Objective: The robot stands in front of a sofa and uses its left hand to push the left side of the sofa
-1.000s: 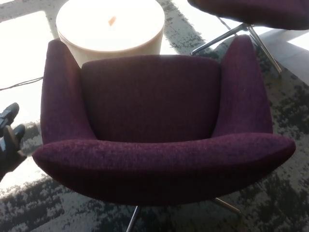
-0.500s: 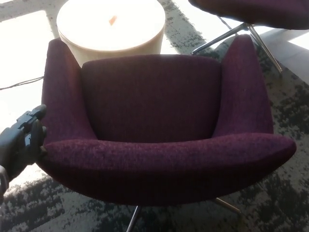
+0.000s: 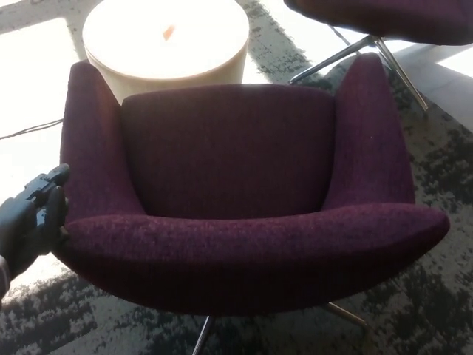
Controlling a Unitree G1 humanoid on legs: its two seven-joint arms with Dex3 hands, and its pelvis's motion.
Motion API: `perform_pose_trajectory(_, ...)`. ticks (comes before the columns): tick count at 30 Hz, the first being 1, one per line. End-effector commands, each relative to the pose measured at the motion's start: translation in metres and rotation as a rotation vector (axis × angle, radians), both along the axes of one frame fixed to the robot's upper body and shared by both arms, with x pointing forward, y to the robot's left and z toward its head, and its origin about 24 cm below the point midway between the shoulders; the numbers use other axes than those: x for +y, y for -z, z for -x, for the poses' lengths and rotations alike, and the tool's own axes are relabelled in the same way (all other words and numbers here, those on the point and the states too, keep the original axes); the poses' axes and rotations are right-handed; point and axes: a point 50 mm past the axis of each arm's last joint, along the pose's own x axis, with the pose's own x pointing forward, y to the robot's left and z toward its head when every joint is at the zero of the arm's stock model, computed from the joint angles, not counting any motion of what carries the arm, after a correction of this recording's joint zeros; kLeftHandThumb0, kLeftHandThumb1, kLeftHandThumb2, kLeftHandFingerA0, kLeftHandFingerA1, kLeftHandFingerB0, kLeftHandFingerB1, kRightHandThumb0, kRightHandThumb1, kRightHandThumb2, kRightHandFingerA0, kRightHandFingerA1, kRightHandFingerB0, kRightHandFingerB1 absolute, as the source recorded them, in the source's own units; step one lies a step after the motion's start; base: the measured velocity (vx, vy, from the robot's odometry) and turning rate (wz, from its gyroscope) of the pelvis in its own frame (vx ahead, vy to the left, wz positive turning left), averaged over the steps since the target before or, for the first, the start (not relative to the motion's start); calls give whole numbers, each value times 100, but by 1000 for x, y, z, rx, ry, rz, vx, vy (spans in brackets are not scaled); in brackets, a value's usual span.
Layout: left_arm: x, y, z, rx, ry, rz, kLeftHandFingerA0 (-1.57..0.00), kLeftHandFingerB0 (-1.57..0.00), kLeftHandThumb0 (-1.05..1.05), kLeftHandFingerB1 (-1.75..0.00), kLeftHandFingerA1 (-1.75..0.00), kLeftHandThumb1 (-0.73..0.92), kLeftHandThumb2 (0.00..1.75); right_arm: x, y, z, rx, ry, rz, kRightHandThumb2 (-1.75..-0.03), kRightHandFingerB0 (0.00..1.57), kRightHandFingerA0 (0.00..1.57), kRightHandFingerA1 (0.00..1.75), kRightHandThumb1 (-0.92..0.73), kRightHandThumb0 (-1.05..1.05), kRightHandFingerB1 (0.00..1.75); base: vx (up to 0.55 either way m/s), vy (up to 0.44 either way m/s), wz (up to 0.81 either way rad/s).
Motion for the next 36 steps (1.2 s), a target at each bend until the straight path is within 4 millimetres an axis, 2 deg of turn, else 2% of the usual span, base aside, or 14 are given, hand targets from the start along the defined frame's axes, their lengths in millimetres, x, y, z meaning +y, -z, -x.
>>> perform_pose_trajectory(1, 5, 19, 15, 103, -11, -7, 0, 0, -90, 0, 0, 92, 96, -5, 0, 3, -4, 2, 22, -66, 40, 48, 39, -87, -65, 36, 0, 0, 0)
perform_pose_trajectory(2, 5, 19, 15, 103, -11, -7, 0, 0, -90, 0, 0, 92, 96, -5, 0, 3, -4, 2, 22, -66, 40, 48, 39, -87, -65, 36, 0, 0, 0)
perform_pose_trajectory(3, 2, 22, 16, 111, 9, -15, 0, 0, -92, -9, -11, 92, 131, -5, -1, 2, -9, 2, 17, -108, 24, 43, 58, -67, -58, 48, 0, 0, 0)
perform_pose_trajectory(7, 0, 24, 17, 114, 18, -18, 0, 0, -92, -9, -11, 92, 131, -5, -1, 2, -11, 2, 16, -108, 24, 43, 58, -67, -58, 48, 0, 0, 0)
perform_pose_trajectory(8, -12, 29, 17, 124, 57, -18, 0, 0, -93, -8, -10, 92, 131, -5, -2, 1, -15, -7, 36, -66, 41, 49, 39, -87, -65, 37, 0, 0, 0)
perform_pose_trajectory(9, -19, 32, 18, 129, 88, -28, 0, 0, -87, -12, -15, 90, 129, -5, -2, 1, -15, -8, 36, -109, 26, 46, 58, -71, -62, 47, 0, 0, 0)
perform_pose_trajectory(14, -22, 33, 18, 130, 101, -34, 0, 0, -87, -12, -15, 90, 129, -5, -2, 1, -14, -8, 36, -109, 26, 46, 58, -71, -62, 47, 0, 0, 0)
perform_pose_trajectory(15, -31, 37, 20, 133, 142, -27, 0, 0, -94, -9, -13, 90, 128, -6, -2, 0, -13, -11, 40, -70, 40, 50, 42, -82, -70, 37, 0, 0, 0)
perform_pose_trajectory(17, -49, 43, 23, 127, 221, -24, 0, 0, -92, -12, -16, 88, 128, -6, -2, -1, -14, -15, 51, -71, 41, 51, 43, -81, -71, 38, 0, 0, 0)
perform_pose_trajectory(20, -51, 43, 23, 123, 229, -29, 0, 0, -92, -12, -16, 88, 128, -6, -2, -1, -15, -15, 54, -71, 41, 51, 43, -81, -71, 38, 0, 0, 0)
perform_pose_trajectory(22, -71, 46, 27, 109, 333, -47, 0, 0, -92, -14, -18, 89, 128, -5, -2, -1, -13, -15, 48, -71, 40, 51, 43, -81, -71, 38, 0, 0, 0)
perform_pose_trajectory(26, -75, 46, 28, 105, 349, -51, 0, 0, -92, -14, -18, 89, 128, -5, -2, -1, -14, -18, 53, -71, 40, 51, 43, -81, -71, 38, 0, 0, 0)
perform_pose_trajectory(28, -97, 48, 31, 119, 448, -56, 0, 0, -98, -9, -12, 90, 128, -5, -2, -1, -12, -18, 51, -71, 40, 52, 43, -81, -72, 38, 0, 0, 0)
perform_pose_trajectory(36, -113, 48, 34, 109, 506, -67, 0, 0, -101, -10, -13, 90, 128, -5, -2, 0, -10, -24, 58, -67, 45, 53, 41, -88, -66, 37, -2, 1, 1)
